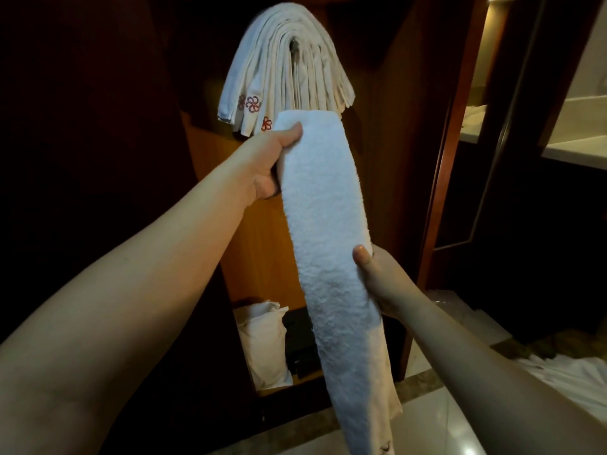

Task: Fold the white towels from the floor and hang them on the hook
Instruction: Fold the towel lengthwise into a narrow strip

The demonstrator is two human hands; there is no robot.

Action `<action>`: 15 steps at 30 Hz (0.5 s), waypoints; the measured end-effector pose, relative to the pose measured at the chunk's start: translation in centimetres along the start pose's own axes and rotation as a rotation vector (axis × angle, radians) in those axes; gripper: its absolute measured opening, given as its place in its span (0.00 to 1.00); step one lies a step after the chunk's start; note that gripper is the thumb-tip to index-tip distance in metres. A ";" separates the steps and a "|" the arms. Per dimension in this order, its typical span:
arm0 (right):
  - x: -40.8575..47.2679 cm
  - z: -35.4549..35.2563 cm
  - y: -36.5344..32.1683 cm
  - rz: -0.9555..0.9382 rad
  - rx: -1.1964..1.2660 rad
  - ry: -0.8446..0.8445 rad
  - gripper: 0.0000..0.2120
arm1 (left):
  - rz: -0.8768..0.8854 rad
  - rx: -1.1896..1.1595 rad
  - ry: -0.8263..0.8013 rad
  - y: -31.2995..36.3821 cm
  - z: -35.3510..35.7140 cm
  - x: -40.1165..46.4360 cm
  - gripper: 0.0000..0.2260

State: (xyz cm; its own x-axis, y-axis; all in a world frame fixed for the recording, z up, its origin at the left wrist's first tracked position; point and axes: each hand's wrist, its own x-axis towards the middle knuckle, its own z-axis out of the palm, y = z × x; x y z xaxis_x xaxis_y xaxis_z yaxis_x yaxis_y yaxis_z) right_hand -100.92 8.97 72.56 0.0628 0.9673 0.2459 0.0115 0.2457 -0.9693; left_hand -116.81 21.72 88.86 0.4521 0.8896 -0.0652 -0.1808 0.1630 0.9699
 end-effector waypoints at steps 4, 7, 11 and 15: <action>0.2 -0.7 0.0 0.252 0.117 -0.125 0.49 | -0.002 -0.011 0.056 -0.5 0.7 1.1 0.18; 0.5 -1.3 0.1 0.350 0.164 -0.196 0.47 | -0.024 -0.019 0.107 -1.4 1.0 2.5 0.13; 1.2 -1.7 0.2 0.431 0.242 -0.211 0.35 | -0.039 -0.013 0.172 -2.1 1.2 4.6 0.16; 1.6 -1.8 0.6 0.417 0.366 -0.173 0.22 | -0.069 0.009 0.223 -2.8 1.6 6.3 0.22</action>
State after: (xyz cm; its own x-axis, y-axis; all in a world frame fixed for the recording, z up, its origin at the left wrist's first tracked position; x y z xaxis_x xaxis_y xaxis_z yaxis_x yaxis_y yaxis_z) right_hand -99.05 10.53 72.38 -0.1766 0.9758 -0.1291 -0.3273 -0.1819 -0.9273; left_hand -112.03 26.18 86.16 0.2589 0.9489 -0.1806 -0.1477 0.2236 0.9634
